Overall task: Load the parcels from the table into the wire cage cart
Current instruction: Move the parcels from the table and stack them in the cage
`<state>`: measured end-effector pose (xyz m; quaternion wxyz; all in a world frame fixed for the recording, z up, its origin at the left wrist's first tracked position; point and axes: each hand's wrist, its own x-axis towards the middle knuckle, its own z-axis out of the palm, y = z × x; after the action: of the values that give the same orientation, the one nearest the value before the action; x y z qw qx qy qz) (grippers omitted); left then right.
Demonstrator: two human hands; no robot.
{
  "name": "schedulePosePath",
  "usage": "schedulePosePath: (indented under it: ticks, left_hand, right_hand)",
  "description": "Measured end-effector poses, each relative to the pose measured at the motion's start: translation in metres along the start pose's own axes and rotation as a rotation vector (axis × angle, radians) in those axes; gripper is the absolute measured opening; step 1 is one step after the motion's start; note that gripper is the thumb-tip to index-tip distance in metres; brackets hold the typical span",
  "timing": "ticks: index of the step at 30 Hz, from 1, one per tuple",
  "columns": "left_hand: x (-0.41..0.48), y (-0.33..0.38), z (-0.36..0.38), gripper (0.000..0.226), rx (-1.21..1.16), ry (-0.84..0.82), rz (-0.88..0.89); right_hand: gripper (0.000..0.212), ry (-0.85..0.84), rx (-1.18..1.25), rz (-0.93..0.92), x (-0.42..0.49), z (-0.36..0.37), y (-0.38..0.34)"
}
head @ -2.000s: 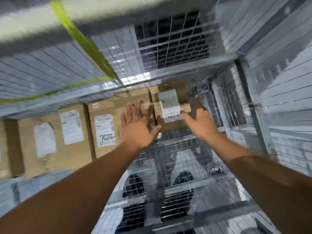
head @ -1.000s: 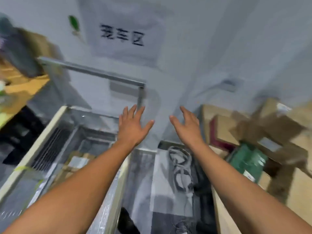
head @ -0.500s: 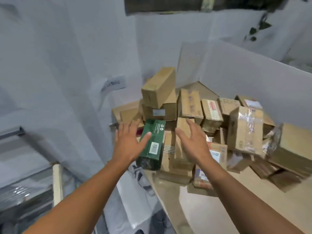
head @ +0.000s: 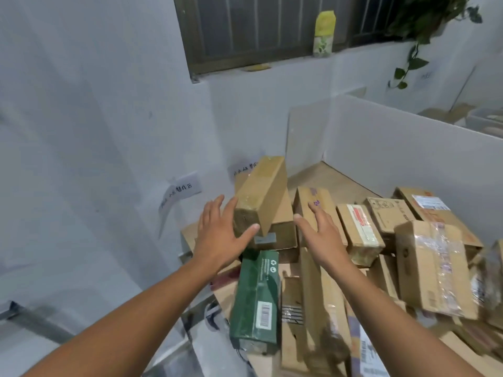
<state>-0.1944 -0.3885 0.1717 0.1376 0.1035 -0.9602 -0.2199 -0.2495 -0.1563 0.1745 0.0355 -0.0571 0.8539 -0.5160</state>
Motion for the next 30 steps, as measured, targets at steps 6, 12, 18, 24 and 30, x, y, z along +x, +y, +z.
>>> schedulePosePath:
  ticks: [6,12,18,24,30]
  left_hand:
    - [0.055,0.004,0.015,0.112,-0.124,-0.172,-0.068]
    - [0.071,0.001,0.046,0.112,-0.248,-0.157,-0.141]
    - [0.038,-0.001,0.032,0.102,-0.514,-0.076,-0.287]
    - [-0.037,-0.017,-0.037,0.096,-0.603,0.057,-0.294]
    - [-0.159,-0.054,-0.12,0.093,-0.687,0.318,-0.432]
  right_hand:
    - [0.078,-0.049,0.12,0.094,0.057,0.038,-0.011]
    - [0.073,-0.06,0.179,0.199,0.071,0.049,0.005]
    - [0.074,-0.116,0.291,0.19,0.054,0.054,0.01]
    - [0.06,-0.372,0.523,0.062,0.014,0.082,-0.039]
    - [0.083,-0.679,0.803,-0.061,-0.07,0.176,-0.095]
